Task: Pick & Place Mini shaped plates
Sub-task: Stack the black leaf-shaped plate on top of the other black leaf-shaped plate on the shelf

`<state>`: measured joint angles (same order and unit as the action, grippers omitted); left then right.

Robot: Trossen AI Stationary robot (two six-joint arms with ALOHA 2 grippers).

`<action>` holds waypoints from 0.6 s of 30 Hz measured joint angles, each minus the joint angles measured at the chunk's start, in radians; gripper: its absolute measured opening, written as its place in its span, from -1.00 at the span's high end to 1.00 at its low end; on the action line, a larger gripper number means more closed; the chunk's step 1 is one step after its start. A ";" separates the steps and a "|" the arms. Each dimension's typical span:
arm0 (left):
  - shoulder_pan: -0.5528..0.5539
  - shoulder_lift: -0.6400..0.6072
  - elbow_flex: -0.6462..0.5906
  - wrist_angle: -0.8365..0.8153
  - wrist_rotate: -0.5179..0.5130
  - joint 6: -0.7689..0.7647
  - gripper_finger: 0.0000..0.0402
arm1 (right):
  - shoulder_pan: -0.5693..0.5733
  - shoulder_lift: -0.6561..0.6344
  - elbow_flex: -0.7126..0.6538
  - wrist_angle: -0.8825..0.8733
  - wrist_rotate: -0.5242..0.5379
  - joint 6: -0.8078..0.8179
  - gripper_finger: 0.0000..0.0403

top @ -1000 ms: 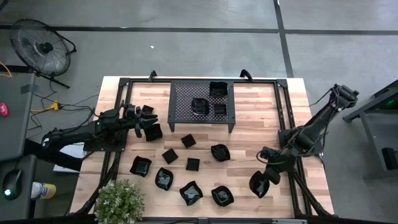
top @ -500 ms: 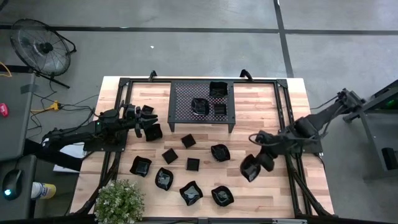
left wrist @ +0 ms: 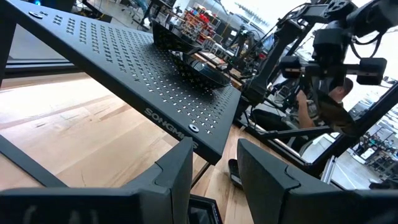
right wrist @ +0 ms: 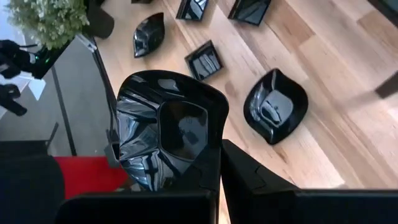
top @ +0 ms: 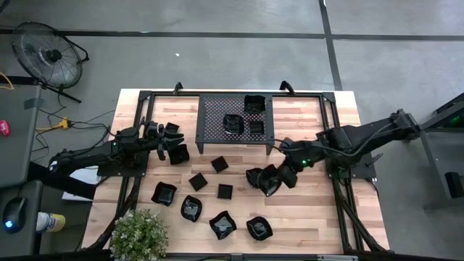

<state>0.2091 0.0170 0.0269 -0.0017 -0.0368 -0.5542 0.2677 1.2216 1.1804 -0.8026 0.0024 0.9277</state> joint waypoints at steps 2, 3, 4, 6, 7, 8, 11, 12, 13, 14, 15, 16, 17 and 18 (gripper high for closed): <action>0.000 0.000 0.000 0.000 0.000 0.000 0.38 | -0.029 0.029 0.022 0.007 -0.020 -0.030 1.00; 0.000 0.000 0.000 0.000 0.000 0.000 0.38 | -0.045 0.045 0.035 0.008 -0.032 -0.047 1.00; 0.000 0.000 0.000 0.000 0.000 0.000 0.38 | -0.059 0.059 0.045 0.009 -0.042 -0.066 1.00; 0.000 0.000 0.000 0.000 0.000 0.000 0.38 | -0.089 0.087 0.071 0.010 -0.068 -0.101 1.00; 0.000 0.000 0.000 0.000 0.000 0.000 0.38 | -0.103 0.101 0.087 0.012 -0.083 -0.118 1.00; 0.000 0.000 0.000 0.000 0.000 0.000 0.38 | -0.117 0.113 0.102 0.013 -0.095 -0.134 1.00; 0.000 0.000 0.000 0.000 0.000 0.000 0.38 | -0.150 0.140 0.136 0.007 -0.119 -0.180 1.00; 0.000 0.000 0.000 0.000 0.000 0.000 0.38 | -0.161 0.145 0.142 0.001 -0.124 -0.192 1.00; 0.000 0.000 0.000 0.000 0.000 0.000 0.38 | -0.172 0.150 0.146 -0.008 -0.133 -0.201 1.00; 0.000 0.000 0.000 0.000 0.000 0.000 0.38 | -0.183 0.152 0.147 -0.010 -0.144 -0.213 1.00; 0.000 0.000 0.000 0.000 0.000 0.000 0.38 | -0.195 0.153 0.147 -0.009 -0.157 -0.228 1.00; 0.000 0.000 0.000 0.000 0.000 0.000 0.38 | -0.206 0.153 0.147 -0.009 -0.170 -0.241 1.00; 0.000 0.000 0.000 0.000 0.000 0.000 0.38 | -0.218 0.153 0.147 -0.009 -0.181 -0.256 1.00; 0.000 0.000 0.000 0.000 0.000 0.000 0.38 | -0.231 0.153 0.147 -0.009 -0.190 -0.271 1.00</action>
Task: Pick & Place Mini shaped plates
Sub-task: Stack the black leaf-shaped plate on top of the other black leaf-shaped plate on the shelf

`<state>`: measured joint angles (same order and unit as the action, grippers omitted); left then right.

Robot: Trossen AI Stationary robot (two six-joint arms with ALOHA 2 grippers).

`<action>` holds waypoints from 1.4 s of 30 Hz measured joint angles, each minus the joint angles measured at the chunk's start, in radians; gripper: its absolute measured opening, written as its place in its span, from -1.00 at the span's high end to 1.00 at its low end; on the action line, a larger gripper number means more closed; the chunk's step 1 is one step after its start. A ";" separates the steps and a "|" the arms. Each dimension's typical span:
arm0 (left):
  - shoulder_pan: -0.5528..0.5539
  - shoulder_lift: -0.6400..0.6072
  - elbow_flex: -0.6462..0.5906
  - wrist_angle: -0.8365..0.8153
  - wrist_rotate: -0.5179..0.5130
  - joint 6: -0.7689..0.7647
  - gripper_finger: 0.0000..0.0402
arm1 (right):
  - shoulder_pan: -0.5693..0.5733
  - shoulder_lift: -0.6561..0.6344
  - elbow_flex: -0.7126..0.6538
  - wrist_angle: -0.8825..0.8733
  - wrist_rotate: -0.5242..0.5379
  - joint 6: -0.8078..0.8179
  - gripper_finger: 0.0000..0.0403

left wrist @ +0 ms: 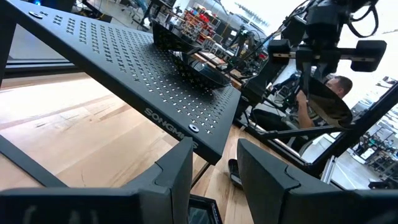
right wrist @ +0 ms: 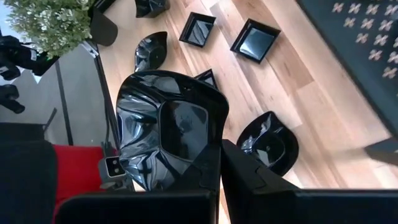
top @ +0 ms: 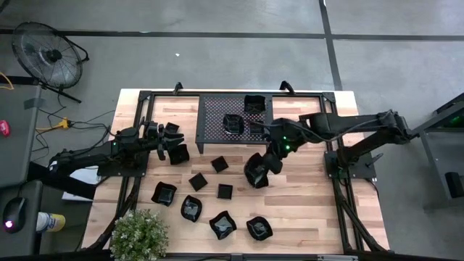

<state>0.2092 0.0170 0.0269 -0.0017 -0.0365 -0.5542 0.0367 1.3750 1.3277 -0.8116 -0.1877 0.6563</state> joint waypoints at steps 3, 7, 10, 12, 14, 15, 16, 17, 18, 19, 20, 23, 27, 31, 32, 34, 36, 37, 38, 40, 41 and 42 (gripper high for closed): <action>0.000 0.000 0.000 0.000 0.000 0.000 0.38 | -0.045 0.000 0.000 0.000 -0.042 -0.044 1.00; 0.000 0.000 0.000 0.000 0.000 0.000 0.38 | -0.108 0.000 0.000 0.007 -0.093 -0.110 1.00; 0.000 0.000 0.000 0.000 0.000 0.000 0.38 | -0.158 0.000 0.000 0.028 -0.138 -0.153 1.00; 0.000 0.000 0.000 0.000 0.000 0.000 0.38 | -0.190 0.000 0.000 0.033 -0.164 -0.180 1.00; 0.000 0.000 0.000 0.000 0.000 0.000 0.38 | -0.217 0.000 0.000 0.040 -0.186 -0.208 1.00; 0.000 0.000 0.000 0.000 0.000 0.000 0.38 | -0.230 0.002 0.000 0.044 -0.198 -0.223 1.00; 0.000 0.000 0.000 0.000 0.000 0.000 0.38 | -0.240 0.008 0.000 0.050 -0.212 -0.238 1.00; 0.000 0.000 0.000 0.000 0.000 0.000 0.38 | -0.249 0.013 0.000 0.059 -0.225 -0.250 1.00; 0.000 0.000 0.000 0.000 0.000 0.000 0.38 | -0.257 0.019 0.000 0.069 -0.230 -0.262 1.00; 0.000 0.000 0.000 0.000 0.000 0.000 0.38 | -0.264 0.031 0.000 0.082 -0.232 -0.273 1.00; 0.000 0.000 0.000 0.000 0.000 0.000 0.38 | -0.270 0.041 0.000 0.098 -0.243 -0.284 1.00; 0.000 0.000 0.000 0.000 0.000 0.000 0.38 | -0.289 0.079 0.000 0.167 -0.281 -0.301 1.00; 0.000 0.000 0.000 0.000 0.000 0.000 0.38 | -0.306 0.127 0.000 0.216 -0.291 -0.306 1.00; 0.000 0.000 0.000 0.000 0.000 0.000 0.38 | -0.320 0.143 0.000 0.231 -0.291 -0.322 1.00; 0.000 0.000 0.000 0.000 0.000 0.000 0.38 | -0.325 0.143 0.000 0.234 -0.292 -0.324 1.00; 0.000 0.000 0.000 0.000 0.000 0.000 0.38 | -0.336 0.143 0.000 0.244 -0.293 -0.325 1.00; 0.000 0.000 0.000 0.000 0.000 0.000 0.38 | -0.345 0.143 0.002 0.267 -0.293 -0.321 1.00; 0.000 0.000 0.000 0.000 0.000 0.000 0.38 | -0.350 0.144 0.013 0.267 -0.294 -0.323 1.00; 0.000 0.000 0.000 0.000 0.000 0.000 0.38 | -0.353 0.148 0.028 0.268 -0.293 -0.326 1.00; 0.000 0.000 0.000 0.000 0.000 0.000 0.38 | -0.360 0.163 0.075 0.262 -0.291 -0.343 1.00; 0.000 0.000 0.000 0.000 0.000 0.000 0.38 | -0.365 0.170 0.104 0.246 -0.289 -0.352 1.00; 0.000 0.000 0.000 0.000 0.000 0.000 0.38 | -0.366 0.181 0.134 0.222 -0.286 -0.364 1.00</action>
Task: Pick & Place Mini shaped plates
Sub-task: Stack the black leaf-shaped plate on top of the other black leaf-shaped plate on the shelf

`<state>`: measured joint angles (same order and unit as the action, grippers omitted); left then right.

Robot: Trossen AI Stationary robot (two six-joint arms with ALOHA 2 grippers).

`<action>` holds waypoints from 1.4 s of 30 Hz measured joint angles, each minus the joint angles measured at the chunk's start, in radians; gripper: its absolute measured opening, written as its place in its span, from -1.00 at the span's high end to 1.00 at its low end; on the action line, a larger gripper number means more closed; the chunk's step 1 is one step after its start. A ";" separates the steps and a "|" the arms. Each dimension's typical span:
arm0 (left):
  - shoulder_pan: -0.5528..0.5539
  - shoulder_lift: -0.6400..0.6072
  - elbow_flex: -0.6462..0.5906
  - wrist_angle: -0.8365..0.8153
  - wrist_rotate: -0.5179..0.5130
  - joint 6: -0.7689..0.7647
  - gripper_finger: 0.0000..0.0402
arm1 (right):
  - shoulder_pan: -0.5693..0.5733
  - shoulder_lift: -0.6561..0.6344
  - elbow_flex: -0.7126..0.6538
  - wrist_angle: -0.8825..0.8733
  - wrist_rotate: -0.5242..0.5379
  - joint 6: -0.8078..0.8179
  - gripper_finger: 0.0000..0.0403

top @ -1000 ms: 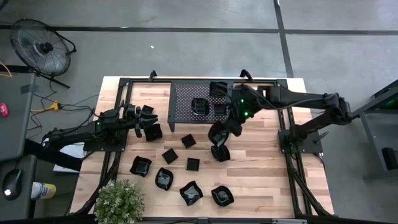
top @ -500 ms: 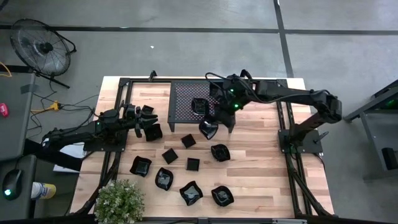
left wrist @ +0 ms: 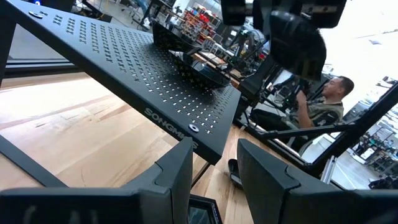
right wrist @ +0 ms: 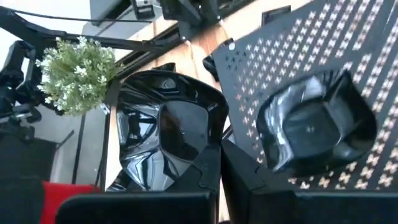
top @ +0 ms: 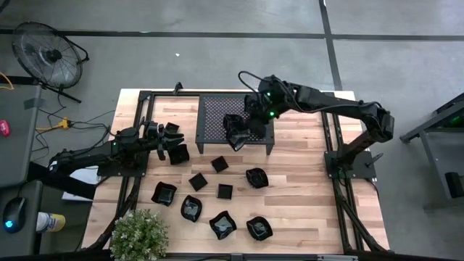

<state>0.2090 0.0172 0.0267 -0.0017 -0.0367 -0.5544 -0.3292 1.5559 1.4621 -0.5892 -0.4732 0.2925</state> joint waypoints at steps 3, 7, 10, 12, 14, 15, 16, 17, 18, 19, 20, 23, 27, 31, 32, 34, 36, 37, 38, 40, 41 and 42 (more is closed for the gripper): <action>0.000 0.000 0.000 0.000 0.000 0.000 0.38 | -0.001 0.019 0.086 -0.106 0.013 -0.052 1.00; 0.000 0.000 0.000 0.000 0.001 0.000 0.38 | -0.015 0.049 0.169 -0.264 0.035 -0.118 1.00; 0.000 0.000 0.000 0.000 0.000 0.000 0.38 | -0.043 0.087 0.220 -0.324 0.040 -0.150 1.00; 0.000 0.000 0.000 0.000 0.000 0.000 0.38 | -0.058 0.119 0.259 -0.354 0.021 -0.184 1.00; 0.000 0.000 0.000 0.000 0.000 0.000 0.38 | -0.070 0.156 0.313 -0.393 -0.003 -0.225 1.00; 0.000 0.000 0.000 0.000 0.000 0.000 0.38 | -0.074 0.176 0.343 -0.419 -0.005 -0.249 1.00; 0.000 0.000 0.000 0.000 0.000 0.000 0.38 | -0.078 0.199 0.372 -0.448 -0.005 -0.271 1.00; 0.000 0.000 0.000 0.000 0.000 0.000 0.38 | -0.083 0.222 0.404 -0.475 -0.005 -0.295 1.00; 0.000 0.000 0.000 0.000 0.000 0.000 0.38 | -0.089 0.244 0.434 -0.495 -0.005 -0.322 1.00; 0.000 0.000 0.000 0.000 0.000 0.000 0.38 | -0.094 0.266 0.463 -0.512 -0.005 -0.348 1.00; 0.000 0.000 0.000 0.000 0.000 0.000 0.38 | -0.098 0.289 0.494 -0.533 -0.005 -0.374 1.00; 0.000 0.000 0.000 0.000 0.000 0.000 0.38 | -0.110 0.347 0.568 -0.583 -0.005 -0.444 1.00; 0.000 0.000 0.000 0.000 0.000 0.000 0.38 | -0.125 0.412 0.626 -0.605 -0.005 -0.518 1.00; 0.000 0.000 0.000 0.000 0.000 0.000 0.38 | -0.143 0.448 0.648 -0.604 -0.005 -0.553 1.00; 0.000 0.000 0.000 0.000 0.000 0.000 0.38 | -0.146 0.454 0.651 -0.604 -0.005 -0.562 1.00; 0.000 0.000 0.000 0.000 0.000 0.000 0.38 | -0.151 0.458 0.651 -0.604 -0.003 -0.577 1.00; 0.000 0.000 0.000 0.000 0.000 0.000 0.38 | -0.153 0.458 0.651 -0.603 -0.001 -0.606 1.00; 0.000 0.000 0.000 0.000 0.000 0.000 0.38 | -0.154 0.458 0.651 -0.600 -0.001 -0.622 1.00; 0.000 0.000 0.000 0.000 0.000 0.000 0.38 | -0.154 0.458 0.651 -0.596 -0.001 -0.639 1.00; 0.000 0.000 0.000 0.000 0.000 0.000 0.38 | -0.154 0.458 0.651 -0.595 -0.001 -0.674 1.00; 0.000 0.000 0.000 0.000 0.000 0.000 0.38 | -0.154 0.458 0.651 -0.595 0.000 -0.689 1.00; 0.000 0.000 0.000 0.000 0.000 0.000 0.38 | -0.154 0.458 0.651 -0.595 0.000 -0.705 1.00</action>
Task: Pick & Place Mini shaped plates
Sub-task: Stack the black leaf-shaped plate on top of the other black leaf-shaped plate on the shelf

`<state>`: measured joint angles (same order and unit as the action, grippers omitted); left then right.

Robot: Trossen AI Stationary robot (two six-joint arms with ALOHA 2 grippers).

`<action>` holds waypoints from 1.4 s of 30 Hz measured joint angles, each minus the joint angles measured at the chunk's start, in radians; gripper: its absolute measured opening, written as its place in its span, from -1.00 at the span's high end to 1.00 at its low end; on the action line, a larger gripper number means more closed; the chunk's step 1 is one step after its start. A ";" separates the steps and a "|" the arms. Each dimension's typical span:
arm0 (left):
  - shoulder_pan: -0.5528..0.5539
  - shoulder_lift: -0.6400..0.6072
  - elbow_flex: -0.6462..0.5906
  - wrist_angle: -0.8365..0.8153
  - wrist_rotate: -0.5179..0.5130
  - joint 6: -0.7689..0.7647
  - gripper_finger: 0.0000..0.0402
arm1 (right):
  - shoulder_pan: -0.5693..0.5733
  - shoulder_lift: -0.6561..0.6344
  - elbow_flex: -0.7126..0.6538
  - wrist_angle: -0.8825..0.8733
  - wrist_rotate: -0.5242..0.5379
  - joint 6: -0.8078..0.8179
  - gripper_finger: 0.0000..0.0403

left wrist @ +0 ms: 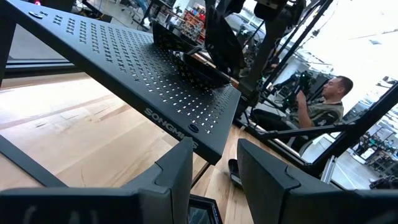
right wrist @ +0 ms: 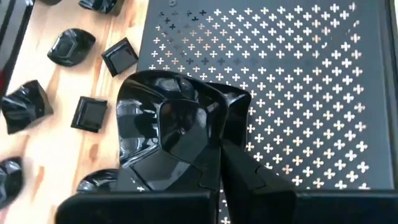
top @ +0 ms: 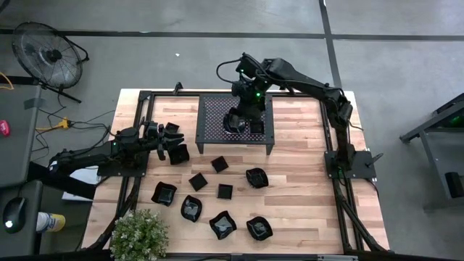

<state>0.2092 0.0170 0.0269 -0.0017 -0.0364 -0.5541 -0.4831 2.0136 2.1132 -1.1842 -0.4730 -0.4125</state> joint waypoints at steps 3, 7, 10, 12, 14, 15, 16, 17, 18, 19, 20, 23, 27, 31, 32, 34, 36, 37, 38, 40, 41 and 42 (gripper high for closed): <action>0.000 0.000 0.000 0.000 0.000 0.000 0.38 | 0.002 0.000 0.000 0.000 0.014 -0.046 1.00; 0.000 0.000 0.000 0.000 0.000 0.000 0.38 | 0.002 0.000 0.000 0.008 0.035 -0.103 1.00; 0.000 0.000 0.000 0.000 0.000 0.000 0.38 | 0.002 -0.001 0.000 0.041 0.036 -0.119 1.00; 0.000 0.000 0.000 0.000 0.000 0.000 0.38 | 0.007 -0.001 0.000 0.071 0.037 -0.131 1.00; 0.000 0.000 0.000 0.000 0.000 0.000 0.38 | 0.016 -0.001 0.000 0.098 0.038 -0.139 1.00; 0.000 0.000 0.000 0.000 0.000 0.000 0.38 | 0.021 -0.001 0.000 0.105 0.040 -0.140 1.00; 0.000 0.000 0.000 0.000 0.000 0.000 0.38 | 0.026 -0.002 0.000 0.106 0.045 -0.140 1.00; 0.000 0.000 0.000 0.000 0.000 0.000 0.38 | 0.031 -0.002 0.000 0.105 0.053 -0.140 1.00; 0.000 0.000 0.000 0.000 0.000 0.000 0.38 | 0.035 -0.002 0.000 0.104 0.060 -0.140 1.00; 0.000 0.000 0.000 0.000 0.000 0.000 0.38 | 0.038 -0.002 0.000 0.103 0.062 -0.140 1.00; 0.000 0.000 0.000 0.000 0.000 0.000 0.38 | 0.042 -0.002 0.000 0.101 0.062 -0.138 1.00; 0.000 0.000 0.000 0.000 0.000 0.000 0.38 | 0.046 -0.002 0.000 0.089 0.063 -0.127 1.00; 0.000 0.000 0.000 0.000 0.000 0.000 0.38 | 0.047 -0.002 0.000 0.071 0.078 -0.124 1.00; 0.000 0.000 0.000 0.000 0.000 0.000 0.38 | 0.047 -0.002 0.000 0.057 0.078 -0.120 1.00; 0.000 0.000 0.000 0.000 0.000 0.000 0.38 | 0.047 -0.002 0.000 0.052 0.079 -0.119 1.00; 0.000 0.000 0.000 0.000 0.000 0.000 0.38 | 0.047 -0.002 0.000 0.041 0.081 -0.119 1.00; 0.000 0.000 0.000 0.000 0.000 0.000 0.38 | 0.047 -0.002 0.000 0.040 0.082 -0.119 1.00; 0.000 0.000 0.000 0.000 0.000 0.000 0.38 | 0.047 -0.002 0.000 0.040 0.082 -0.119 1.00; 0.000 0.000 0.000 0.000 0.000 0.000 0.38 | 0.047 -0.002 0.000 0.040 0.082 -0.119 1.00; 0.000 0.000 0.000 0.000 0.000 0.000 0.38 | 0.047 -0.002 0.000 0.040 0.081 -0.119 1.00; 0.000 0.000 0.000 0.000 0.000 0.000 0.38 | 0.047 -0.002 0.000 0.040 0.082 -0.119 1.00; 0.000 0.000 0.000 0.000 0.000 0.000 0.38 | 0.047 -0.002 0.000 0.040 0.081 -0.119 1.00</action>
<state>0.2091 0.0173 0.0265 -0.0017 -0.0364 -0.5545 -0.4366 2.0121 2.1128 -1.1442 -0.3916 -0.5320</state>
